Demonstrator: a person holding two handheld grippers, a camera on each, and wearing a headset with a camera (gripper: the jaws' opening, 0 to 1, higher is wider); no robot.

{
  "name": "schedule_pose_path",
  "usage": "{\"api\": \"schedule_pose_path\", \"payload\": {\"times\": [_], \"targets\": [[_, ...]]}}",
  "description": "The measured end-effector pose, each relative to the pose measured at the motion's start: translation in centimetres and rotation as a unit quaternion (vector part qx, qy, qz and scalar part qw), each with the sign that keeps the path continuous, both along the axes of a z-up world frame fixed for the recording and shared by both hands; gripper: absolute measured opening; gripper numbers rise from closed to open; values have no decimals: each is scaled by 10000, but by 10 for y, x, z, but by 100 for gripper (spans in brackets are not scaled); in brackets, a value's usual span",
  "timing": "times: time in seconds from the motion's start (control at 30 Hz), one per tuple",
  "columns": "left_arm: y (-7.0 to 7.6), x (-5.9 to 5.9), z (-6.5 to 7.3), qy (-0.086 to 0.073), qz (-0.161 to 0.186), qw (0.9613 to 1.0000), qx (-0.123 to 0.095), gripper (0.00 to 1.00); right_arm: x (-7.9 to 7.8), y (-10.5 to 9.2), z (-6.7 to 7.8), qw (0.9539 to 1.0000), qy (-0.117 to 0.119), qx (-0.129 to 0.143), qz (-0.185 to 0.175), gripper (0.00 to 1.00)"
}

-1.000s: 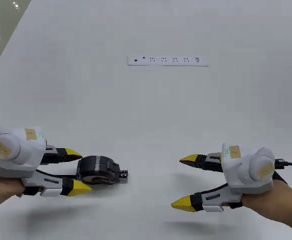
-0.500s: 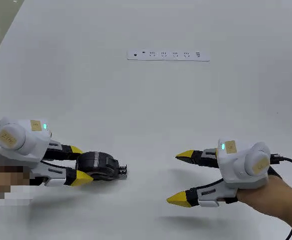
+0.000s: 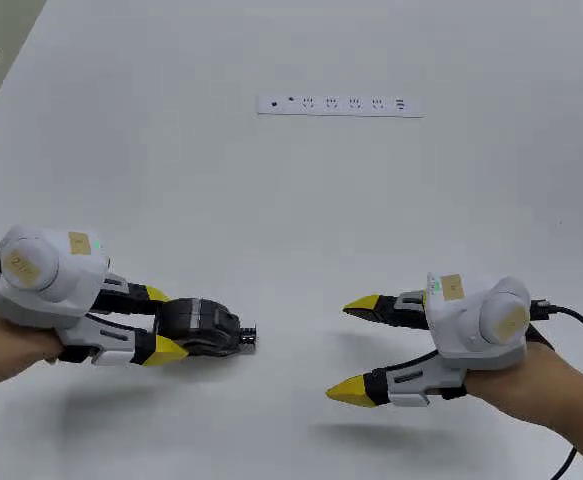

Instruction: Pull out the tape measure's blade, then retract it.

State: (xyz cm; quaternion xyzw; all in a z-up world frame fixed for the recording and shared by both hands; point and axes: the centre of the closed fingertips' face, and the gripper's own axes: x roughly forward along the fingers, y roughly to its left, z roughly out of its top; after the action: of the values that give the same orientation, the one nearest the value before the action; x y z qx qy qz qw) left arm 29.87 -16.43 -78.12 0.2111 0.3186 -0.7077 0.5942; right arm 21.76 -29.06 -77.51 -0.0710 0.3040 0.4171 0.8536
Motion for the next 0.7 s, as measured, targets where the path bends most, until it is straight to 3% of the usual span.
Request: {"api": "schedule_pose_path", "payload": {"times": [0.37, 0.7], "targets": [[0, -1, -1, -90, -185, 9995, 228, 32, 23, 20, -10, 9997, -26, -146, 180, 59], [1, 1, -2, -94, -241, 9993, 278, 32, 38, 39, -24, 9990, -37, -149, 418, 55]]}}
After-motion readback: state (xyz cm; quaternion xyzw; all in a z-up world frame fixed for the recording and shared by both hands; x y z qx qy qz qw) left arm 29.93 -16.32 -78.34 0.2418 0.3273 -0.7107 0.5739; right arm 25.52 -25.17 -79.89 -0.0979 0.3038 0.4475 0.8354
